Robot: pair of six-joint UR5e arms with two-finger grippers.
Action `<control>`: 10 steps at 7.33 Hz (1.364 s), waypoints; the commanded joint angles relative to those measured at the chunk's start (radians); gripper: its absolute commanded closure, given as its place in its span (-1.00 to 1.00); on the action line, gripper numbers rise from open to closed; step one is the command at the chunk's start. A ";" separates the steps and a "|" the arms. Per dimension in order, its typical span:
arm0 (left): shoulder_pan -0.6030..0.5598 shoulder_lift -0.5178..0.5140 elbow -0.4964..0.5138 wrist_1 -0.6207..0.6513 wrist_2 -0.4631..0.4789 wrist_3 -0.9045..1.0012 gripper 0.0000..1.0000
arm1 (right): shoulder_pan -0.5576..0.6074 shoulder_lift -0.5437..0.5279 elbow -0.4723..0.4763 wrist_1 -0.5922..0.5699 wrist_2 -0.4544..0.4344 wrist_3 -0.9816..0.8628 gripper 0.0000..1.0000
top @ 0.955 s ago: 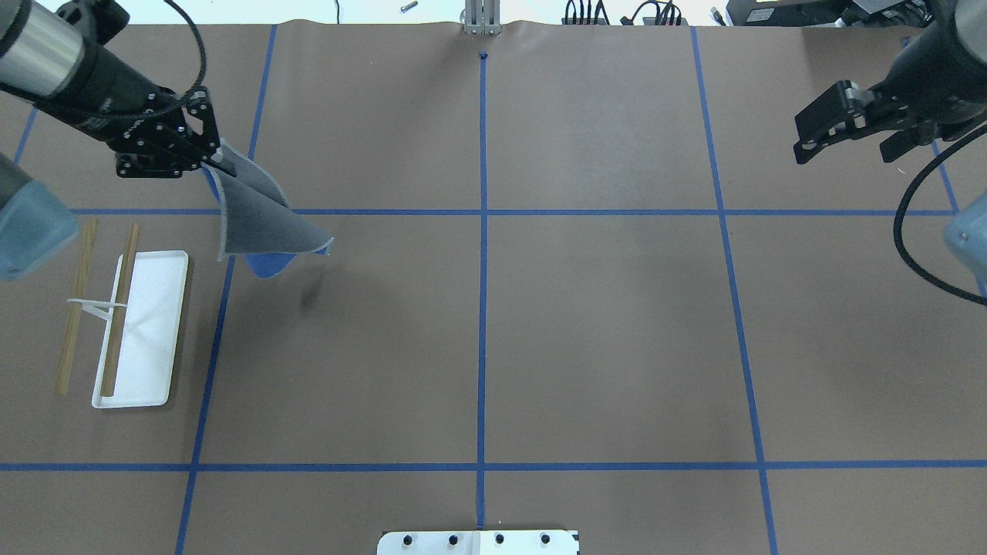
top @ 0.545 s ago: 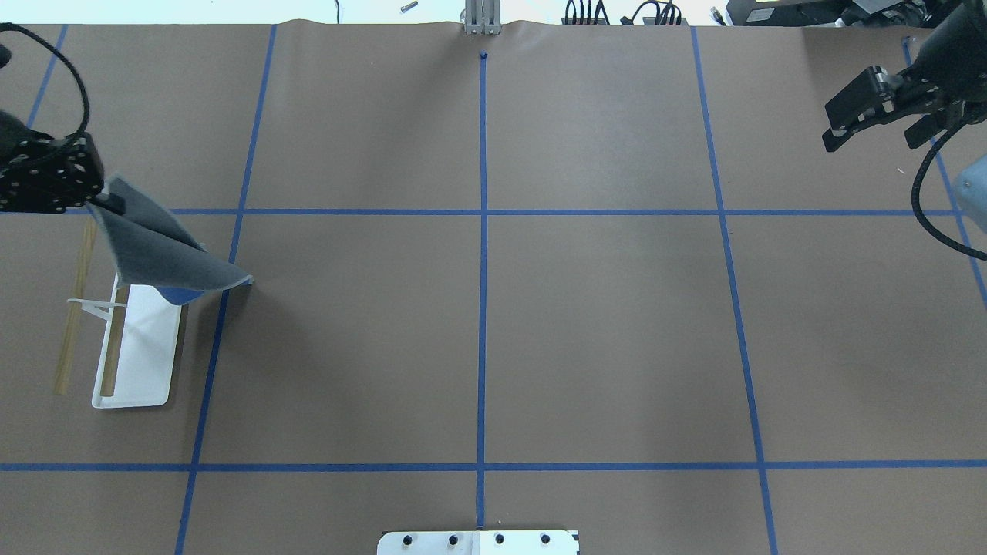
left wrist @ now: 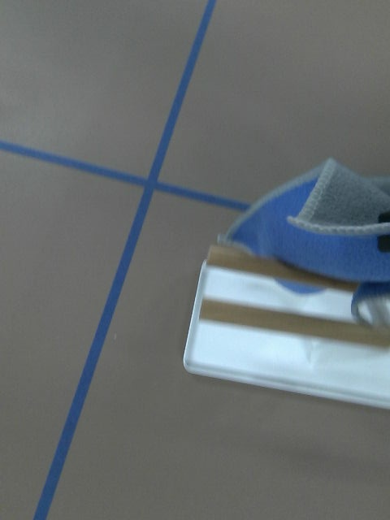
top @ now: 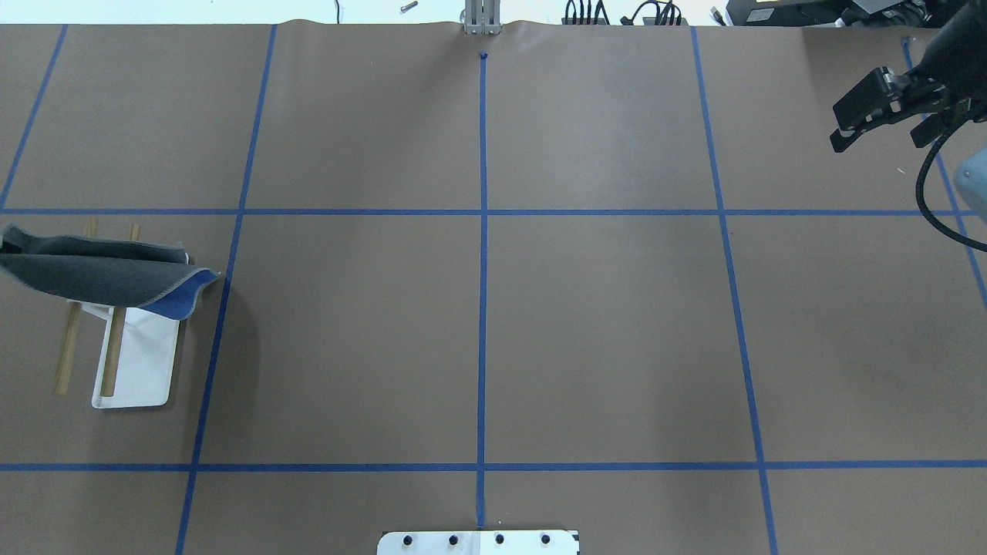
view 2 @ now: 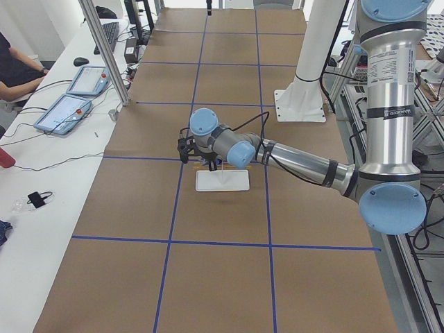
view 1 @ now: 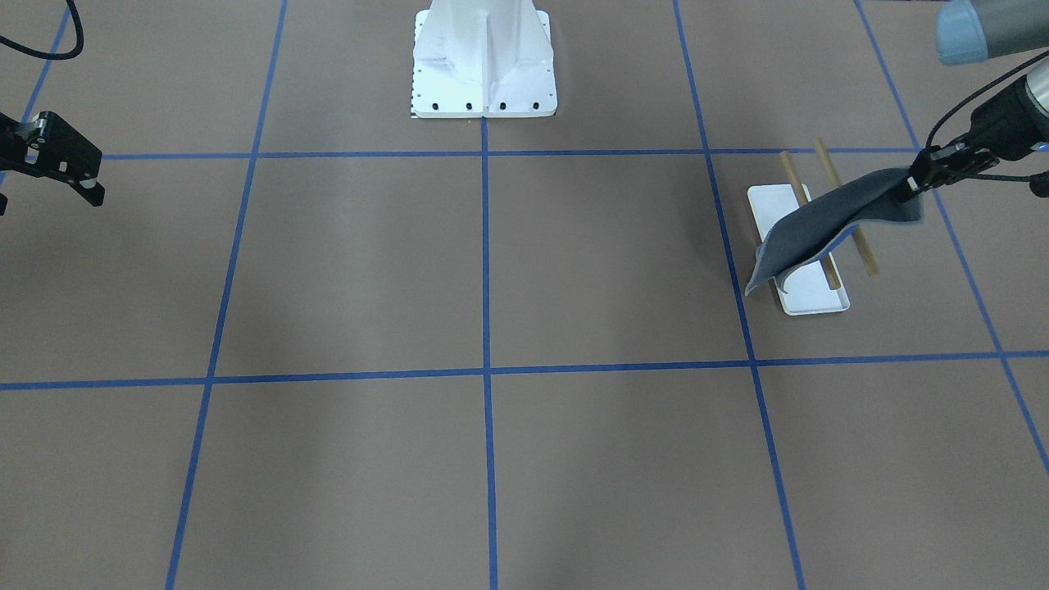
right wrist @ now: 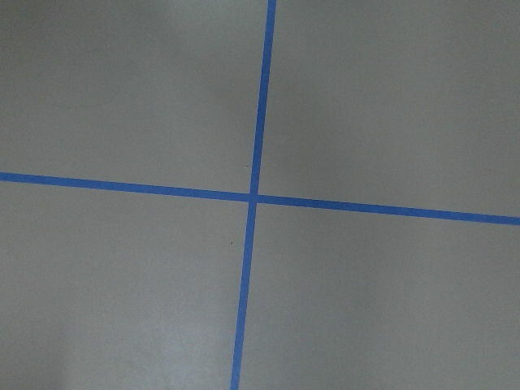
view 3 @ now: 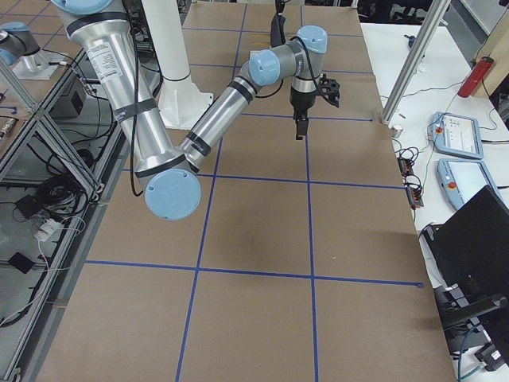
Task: Hang towel on rack
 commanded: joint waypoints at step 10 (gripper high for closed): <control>0.005 0.038 0.064 -0.036 0.292 0.235 -0.98 | 0.007 -0.047 0.012 0.013 -0.024 0.006 -1.00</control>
